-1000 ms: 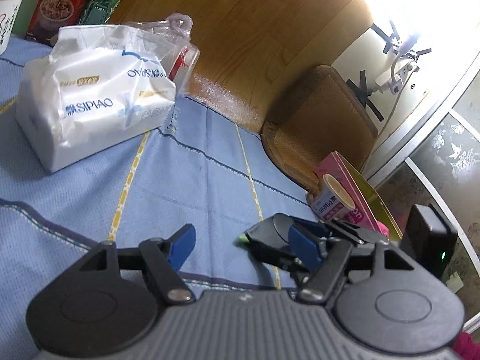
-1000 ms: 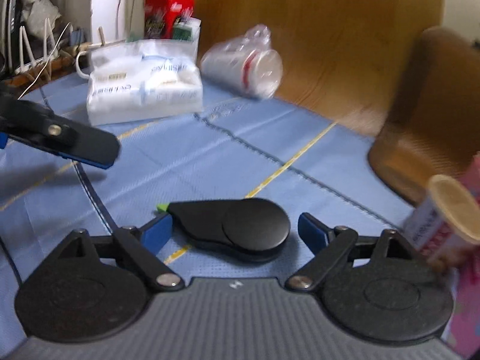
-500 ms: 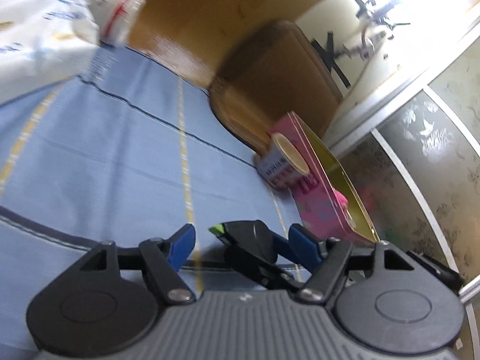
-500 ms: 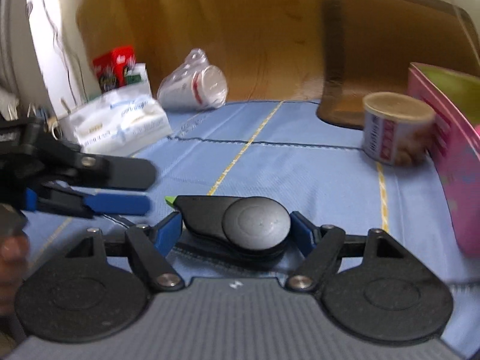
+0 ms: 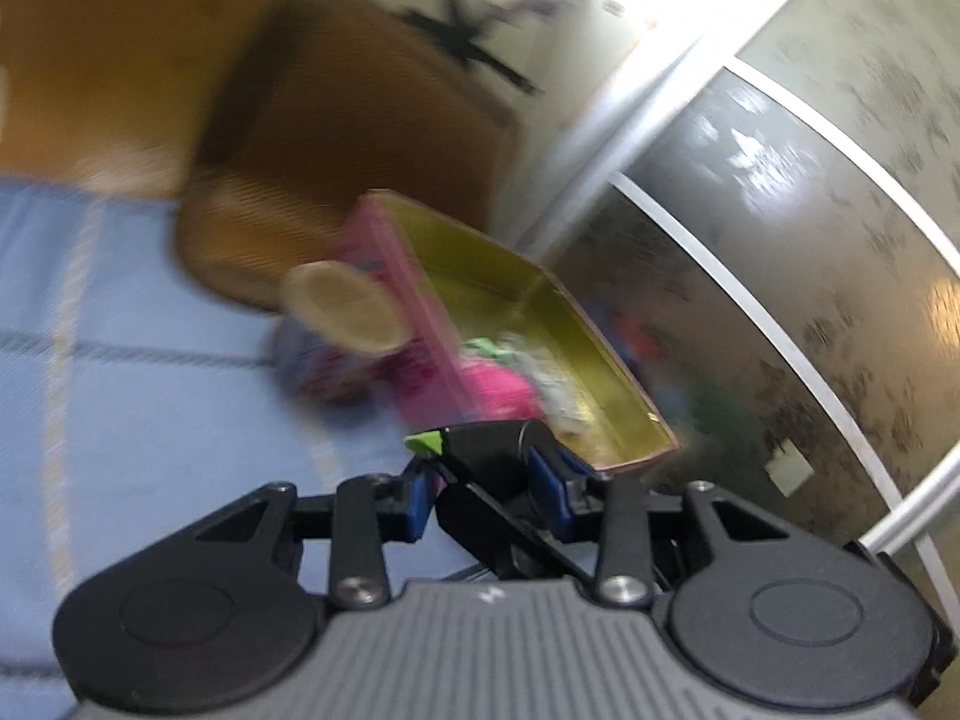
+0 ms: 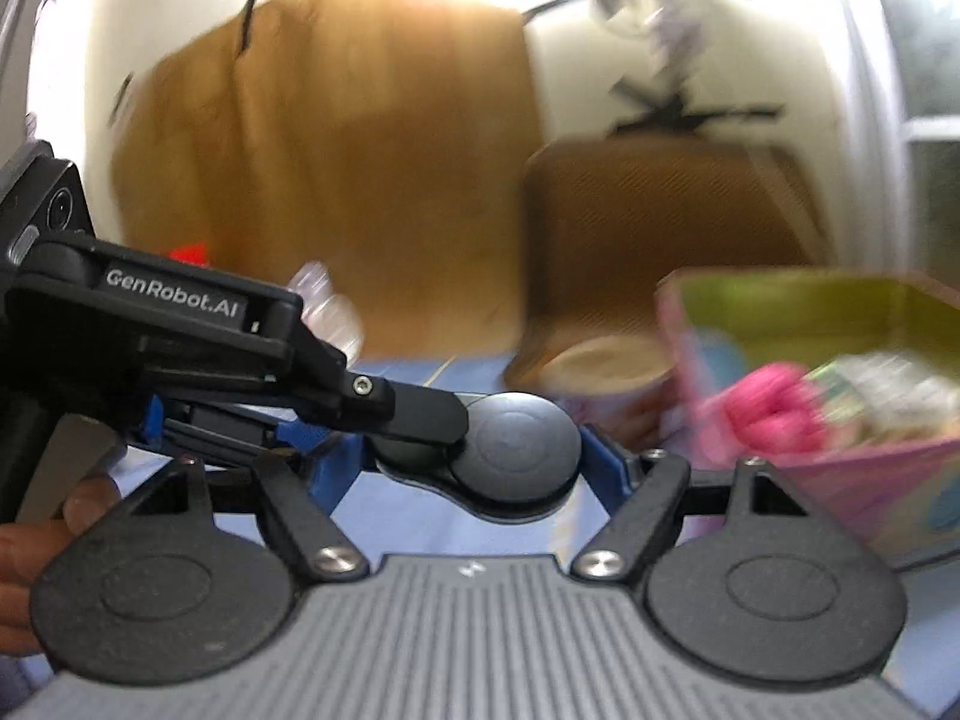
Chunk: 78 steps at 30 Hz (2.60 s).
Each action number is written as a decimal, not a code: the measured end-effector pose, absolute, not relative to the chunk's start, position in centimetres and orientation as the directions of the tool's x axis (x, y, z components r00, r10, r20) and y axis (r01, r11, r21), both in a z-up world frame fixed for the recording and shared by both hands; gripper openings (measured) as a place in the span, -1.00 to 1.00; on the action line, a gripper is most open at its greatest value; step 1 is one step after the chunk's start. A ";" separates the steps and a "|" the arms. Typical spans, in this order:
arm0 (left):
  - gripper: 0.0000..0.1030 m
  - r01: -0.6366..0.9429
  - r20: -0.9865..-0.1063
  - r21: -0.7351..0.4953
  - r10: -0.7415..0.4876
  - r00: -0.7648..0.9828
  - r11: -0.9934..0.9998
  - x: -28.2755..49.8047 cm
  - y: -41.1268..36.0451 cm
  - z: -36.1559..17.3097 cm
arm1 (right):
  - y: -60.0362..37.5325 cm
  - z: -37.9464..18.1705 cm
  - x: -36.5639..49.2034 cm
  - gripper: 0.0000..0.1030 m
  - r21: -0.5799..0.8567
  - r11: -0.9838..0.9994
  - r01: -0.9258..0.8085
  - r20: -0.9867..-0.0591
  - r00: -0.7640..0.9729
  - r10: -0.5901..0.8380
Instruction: Organize soft objects
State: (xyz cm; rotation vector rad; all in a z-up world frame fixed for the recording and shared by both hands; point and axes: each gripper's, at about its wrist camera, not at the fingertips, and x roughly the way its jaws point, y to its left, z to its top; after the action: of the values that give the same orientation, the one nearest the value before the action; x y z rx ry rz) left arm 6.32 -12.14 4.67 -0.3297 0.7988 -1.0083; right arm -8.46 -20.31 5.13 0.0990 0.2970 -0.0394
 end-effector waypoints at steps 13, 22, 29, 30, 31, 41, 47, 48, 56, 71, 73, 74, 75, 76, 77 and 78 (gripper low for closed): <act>-0.31 0.714 -0.541 -0.514 -0.825 0.160 0.476 8.6 -27.5 4.2 | -32.7 5.2 -8.9 0.54 0.125 0.953 0.275 -0.295 0.928 -0.229; -0.11 0.674 -0.628 -0.480 -0.756 0.183 0.561 11.1 -31.8 2.9 | -36.1 4.7 -4.7 0.54 0.019 0.960 0.279 -0.480 0.845 -0.236; 0.14 0.685 -0.613 -0.413 -0.739 0.279 0.600 11.1 -32.4 3.9 | -37.1 4.0 -5.3 0.61 0.048 0.920 0.389 -0.411 0.847 -0.337; 0.21 0.682 -0.609 -0.407 -0.737 0.294 0.608 10.8 -32.1 4.1 | -36.7 4.2 -6.1 0.61 0.054 0.917 0.394 -0.387 0.855 -0.344; 0.29 0.679 -0.605 -0.401 -0.734 0.308 0.615 10.7 -31.9 4.4 | -36.3 4.3 -6.7 0.61 0.053 0.914 0.401 -0.366 0.860 -0.356; 0.43 0.699 -0.529 -0.309 -0.728 0.437 0.645 6.0 -27.8 8.1 | -31.6 5.5 -12.0 0.63 0.121 0.891 0.438 -0.239 0.884 -0.402; 0.69 0.706 -0.517 -0.220 -0.694 0.501 0.673 1.6 -25.1 8.8 | -30.0 5.5 -14.0 0.63 0.196 0.871 0.450 -0.257 0.881 -0.397; 0.75 0.702 -0.510 -0.203 -0.686 0.519 0.683 0.8 -24.5 8.8 | -29.8 5.5 -14.6 0.63 0.206 0.868 0.452 -0.260 0.880 -0.397; 0.94 0.658 -0.506 -0.118 -0.615 0.605 0.744 -3.1 -20.6 8.0 | -27.6 5.3 -16.9 0.63 0.258 0.844 0.470 -0.283 0.872 -0.400; 0.99 0.551 -0.575 -0.049 -0.474 0.667 0.833 -5.6 -15.8 5.1 | -23.1 5.2 -19.2 0.63 0.353 0.827 0.437 -0.285 0.893 -0.349; 0.99 0.545 -0.572 -0.045 -0.469 0.673 0.837 -5.7 -15.5 5.1 | -22.8 5.4 -19.4 0.63 0.359 0.828 0.431 -0.277 0.896 -0.347; 0.99 0.540 -0.572 -0.040 -0.463 0.677 0.840 -5.8 -15.5 5.0 | -22.7 5.5 -19.5 0.63 0.361 0.827 0.430 -0.274 0.897 -0.347; 0.99 0.536 -0.572 -0.032 -0.455 0.683 0.844 -5.9 -15.5 5.0 | -22.6 5.5 -19.5 0.63 0.361 0.827 0.430 -0.272 0.897 -0.348; 0.99 0.530 -0.573 -0.019 -0.444 0.689 0.848 -5.9 -15.5 5.0 | -22.6 5.5 -19.5 0.63 0.361 0.828 0.430 -0.271 0.898 -0.348; 0.99 0.525 -0.573 -0.001 -0.431 0.697 0.851 -6.0 -15.6 5.0 | -22.5 5.5 -19.5 0.63 0.361 0.828 0.430 -0.270 0.898 -0.348; 0.99 0.523 -0.572 0.012 -0.423 0.703 0.852 -6.1 -15.7 4.9 | -22.5 5.5 -19.5 0.63 0.362 0.828 0.429 -0.270 0.898 -0.347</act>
State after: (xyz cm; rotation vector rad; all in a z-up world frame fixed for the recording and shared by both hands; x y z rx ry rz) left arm -6.10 -15.66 4.94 0.1793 0.5895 -0.5298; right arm -19.53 -22.49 5.46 0.4292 0.1968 -0.4148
